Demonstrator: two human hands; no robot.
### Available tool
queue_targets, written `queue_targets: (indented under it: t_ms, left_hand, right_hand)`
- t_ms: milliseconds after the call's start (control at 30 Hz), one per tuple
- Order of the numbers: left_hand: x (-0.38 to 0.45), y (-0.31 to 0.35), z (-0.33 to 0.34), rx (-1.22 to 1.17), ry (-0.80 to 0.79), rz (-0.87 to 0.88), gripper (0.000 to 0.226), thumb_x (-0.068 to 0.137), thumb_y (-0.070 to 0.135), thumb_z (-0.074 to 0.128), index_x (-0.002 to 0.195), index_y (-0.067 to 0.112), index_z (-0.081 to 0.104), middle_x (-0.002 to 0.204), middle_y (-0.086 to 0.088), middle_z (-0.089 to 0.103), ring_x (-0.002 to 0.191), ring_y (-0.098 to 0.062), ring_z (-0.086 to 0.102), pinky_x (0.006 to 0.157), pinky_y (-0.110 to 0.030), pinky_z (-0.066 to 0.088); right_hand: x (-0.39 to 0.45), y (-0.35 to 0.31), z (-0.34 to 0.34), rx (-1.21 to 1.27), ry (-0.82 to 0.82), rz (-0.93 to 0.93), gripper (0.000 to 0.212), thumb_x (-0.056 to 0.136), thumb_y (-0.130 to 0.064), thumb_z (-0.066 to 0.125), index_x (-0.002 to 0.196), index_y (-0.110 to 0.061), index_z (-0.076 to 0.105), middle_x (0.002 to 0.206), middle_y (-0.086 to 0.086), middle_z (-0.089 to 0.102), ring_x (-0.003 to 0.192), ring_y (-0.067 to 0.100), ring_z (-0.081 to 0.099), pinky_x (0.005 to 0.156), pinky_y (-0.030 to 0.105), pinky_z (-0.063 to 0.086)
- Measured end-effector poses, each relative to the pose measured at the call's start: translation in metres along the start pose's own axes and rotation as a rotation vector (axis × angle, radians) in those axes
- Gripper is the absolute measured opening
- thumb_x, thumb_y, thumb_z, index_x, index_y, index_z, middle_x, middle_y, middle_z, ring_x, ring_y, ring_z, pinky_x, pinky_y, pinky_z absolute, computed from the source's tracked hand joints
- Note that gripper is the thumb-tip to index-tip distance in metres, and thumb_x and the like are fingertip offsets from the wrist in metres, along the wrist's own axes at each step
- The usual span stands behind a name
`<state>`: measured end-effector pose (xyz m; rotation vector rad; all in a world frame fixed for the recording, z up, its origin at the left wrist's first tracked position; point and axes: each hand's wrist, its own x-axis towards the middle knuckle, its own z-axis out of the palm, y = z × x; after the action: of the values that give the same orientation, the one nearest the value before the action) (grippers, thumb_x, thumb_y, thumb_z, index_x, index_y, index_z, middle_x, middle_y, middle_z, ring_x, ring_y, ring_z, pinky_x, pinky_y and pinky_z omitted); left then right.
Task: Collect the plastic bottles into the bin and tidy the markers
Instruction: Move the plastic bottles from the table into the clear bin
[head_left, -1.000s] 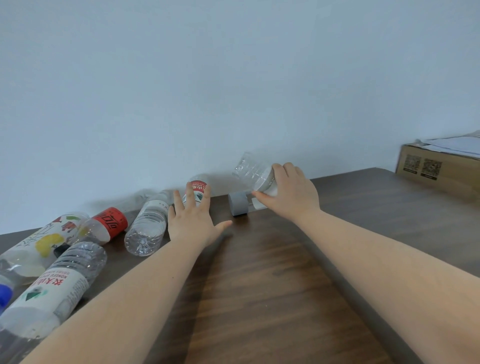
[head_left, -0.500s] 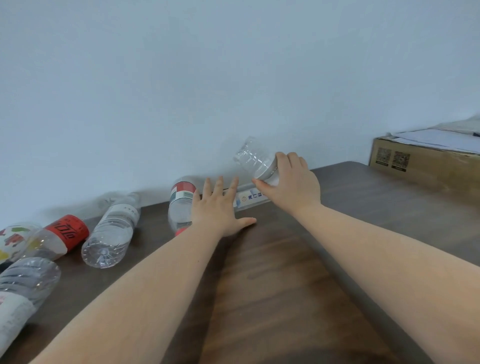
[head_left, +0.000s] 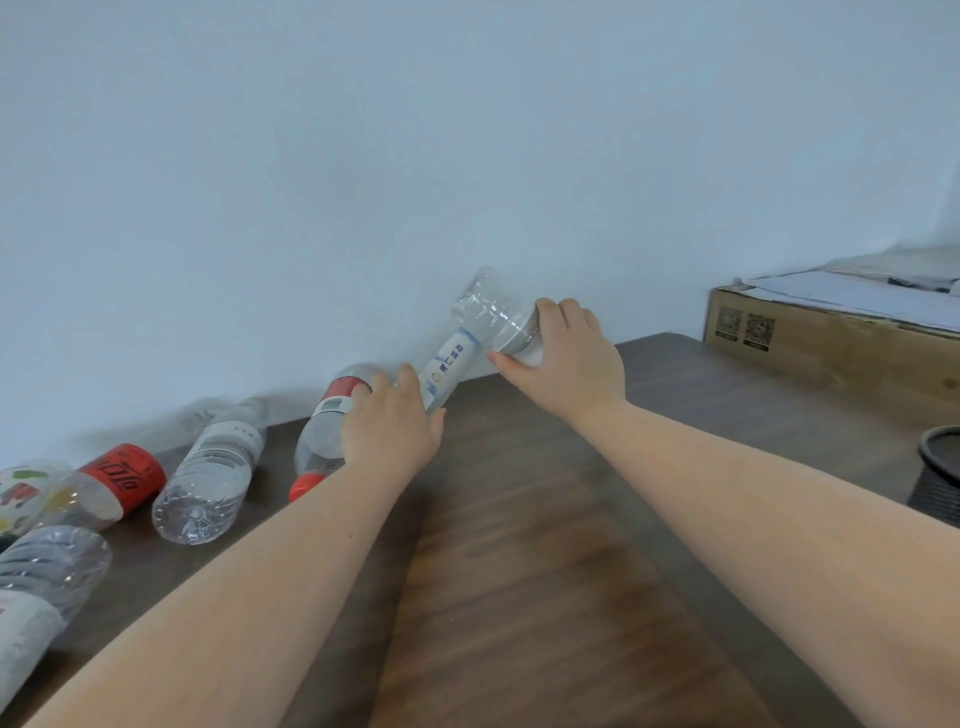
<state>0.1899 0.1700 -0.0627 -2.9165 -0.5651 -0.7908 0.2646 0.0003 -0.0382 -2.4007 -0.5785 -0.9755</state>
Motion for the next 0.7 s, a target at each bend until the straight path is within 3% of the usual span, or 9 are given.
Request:
queue_targets:
  t_ms: [133,233,400,567,700]
  left_hand:
    - [-0.002,0.010,-0.033,-0.070,0.064,0.003,0.067,0.092,0.049,0.047,0.142,0.010,0.028,0.115,-0.013,0.048,0.102,-0.033,0.049,0.076,-0.038,0.040]
    - [-0.009,0.024,-0.062,-0.155,0.067,-0.009,0.071,0.092,0.051,0.046,0.146,0.012,0.022,0.119,-0.013,0.046,0.108,-0.032,0.047,0.076,-0.039,0.040]
    - [-0.031,0.059,-0.101,-0.272,0.116,0.003,0.068,0.092,0.051,0.047,0.143,0.013,0.025,0.117,-0.011,0.046,0.108,-0.031,0.046,0.071,-0.037,0.037]
    - [-0.057,0.106,-0.129,-0.384,0.132,0.041,0.066,0.091,0.051,0.047,0.142,0.014,0.026,0.116,-0.011,0.045,0.107,-0.030,0.045,0.071,-0.037,0.037]
    - [-0.076,0.154,-0.149,-0.450,0.129,0.108,0.067,0.092,0.052,0.045,0.143,0.015,0.025,0.117,-0.010,0.044,0.108,-0.030,0.045,0.069,-0.037,0.038]
  right_hand:
    - [0.005,-0.005,-0.036,0.031,0.064,0.044,0.061,0.078,-0.061,0.061,0.113,-0.012,0.050,0.107,0.003,0.051,0.102,0.023,0.048,0.067,0.035,0.043]
    - [0.005,-0.003,-0.072,0.070,0.128,0.064,0.057,0.078,-0.060,0.063,0.107,-0.013,0.051,0.103,0.002,0.051,0.100,0.023,0.048,0.066,0.034,0.042]
    - [-0.004,0.012,-0.144,0.045,0.194,0.097,0.055,0.078,-0.060,0.063,0.108,-0.014,0.050,0.105,0.000,0.049,0.102,0.021,0.046,0.066,0.031,0.036]
    - [-0.030,0.050,-0.208,-0.019,0.227,0.160,0.060,0.078,-0.060,0.063,0.112,-0.013,0.050,0.108,0.003,0.050,0.106,0.024,0.046,0.072,0.036,0.043]
    - [-0.056,0.088,-0.253,-0.085,0.273,0.230,0.059,0.078,-0.059,0.062,0.113,-0.012,0.050,0.109,0.003,0.050,0.108,0.024,0.045,0.070,0.034,0.040]
